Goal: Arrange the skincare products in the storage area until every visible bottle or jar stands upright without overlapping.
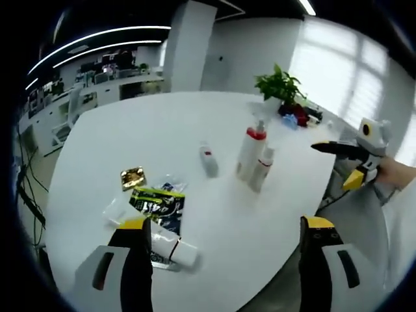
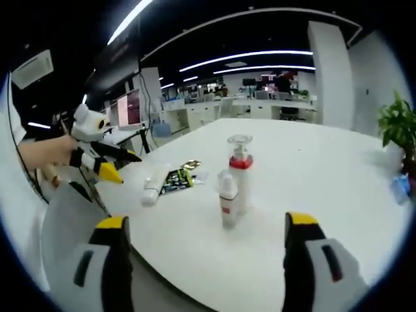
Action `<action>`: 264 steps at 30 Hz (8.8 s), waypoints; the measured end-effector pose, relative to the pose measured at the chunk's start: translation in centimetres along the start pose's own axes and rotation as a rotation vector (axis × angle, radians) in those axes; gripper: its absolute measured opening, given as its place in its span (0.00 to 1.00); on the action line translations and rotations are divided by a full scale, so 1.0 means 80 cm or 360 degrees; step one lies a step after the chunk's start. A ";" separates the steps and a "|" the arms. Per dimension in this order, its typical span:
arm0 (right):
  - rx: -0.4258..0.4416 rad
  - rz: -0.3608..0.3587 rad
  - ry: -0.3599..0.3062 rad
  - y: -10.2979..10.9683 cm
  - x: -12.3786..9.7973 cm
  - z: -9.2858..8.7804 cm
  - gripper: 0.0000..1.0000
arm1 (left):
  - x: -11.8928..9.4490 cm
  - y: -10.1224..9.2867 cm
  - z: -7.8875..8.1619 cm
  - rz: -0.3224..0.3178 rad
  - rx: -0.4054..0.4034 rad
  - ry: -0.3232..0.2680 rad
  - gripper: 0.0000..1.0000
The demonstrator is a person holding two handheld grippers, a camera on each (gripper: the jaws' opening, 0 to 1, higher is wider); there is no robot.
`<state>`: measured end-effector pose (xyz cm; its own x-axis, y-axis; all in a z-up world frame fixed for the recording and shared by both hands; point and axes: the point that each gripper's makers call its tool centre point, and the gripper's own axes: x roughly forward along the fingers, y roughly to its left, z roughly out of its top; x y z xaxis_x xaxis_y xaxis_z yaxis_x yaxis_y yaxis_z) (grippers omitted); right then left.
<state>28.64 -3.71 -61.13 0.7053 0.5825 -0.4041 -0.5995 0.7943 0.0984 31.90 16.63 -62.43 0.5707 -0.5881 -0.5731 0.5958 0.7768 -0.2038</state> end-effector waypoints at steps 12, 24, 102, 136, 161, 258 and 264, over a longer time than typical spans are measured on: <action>0.0049 -0.0014 0.0013 -0.010 0.009 -0.005 0.98 | 0.058 0.006 0.022 -0.0040 0.0076 0.0111 0.88; 0.0091 -0.0042 0.0038 -0.022 0.010 -0.012 0.98 | 0.125 0.023 0.038 -0.0041 0.0106 0.0225 0.83; 0.0263 -0.0196 0.0022 -0.066 -0.002 -0.020 0.94 | 0.324 0.068 0.061 0.0113 0.0113 0.0694 0.18; 0.0271 -0.0093 -0.0071 -0.028 0.001 0.013 0.91 | 0.232 0.049 0.067 0.0085 -0.0030 0.0347 0.17; 0.0394 0.0305 -0.0225 0.056 0.021 0.063 0.59 | 0.077 -0.034 0.081 0.0068 0.0093 -0.0174 0.17; 0.0038 0.1131 -0.0354 0.176 -0.043 0.100 0.18 | -0.036 -0.245 0.010 -0.1138 0.0746 0.0043 0.21; 0.0037 0.1010 -0.0364 0.164 -0.026 0.102 0.19 | -0.018 -0.227 0.020 -0.0988 0.0706 0.0014 0.19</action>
<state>22.40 6.87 -51.55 0.2832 0.9573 -0.0588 -0.9176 0.2883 0.2737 21.17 3.04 -56.61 0.0535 -0.8842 -0.4640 0.9782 0.1398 -0.1538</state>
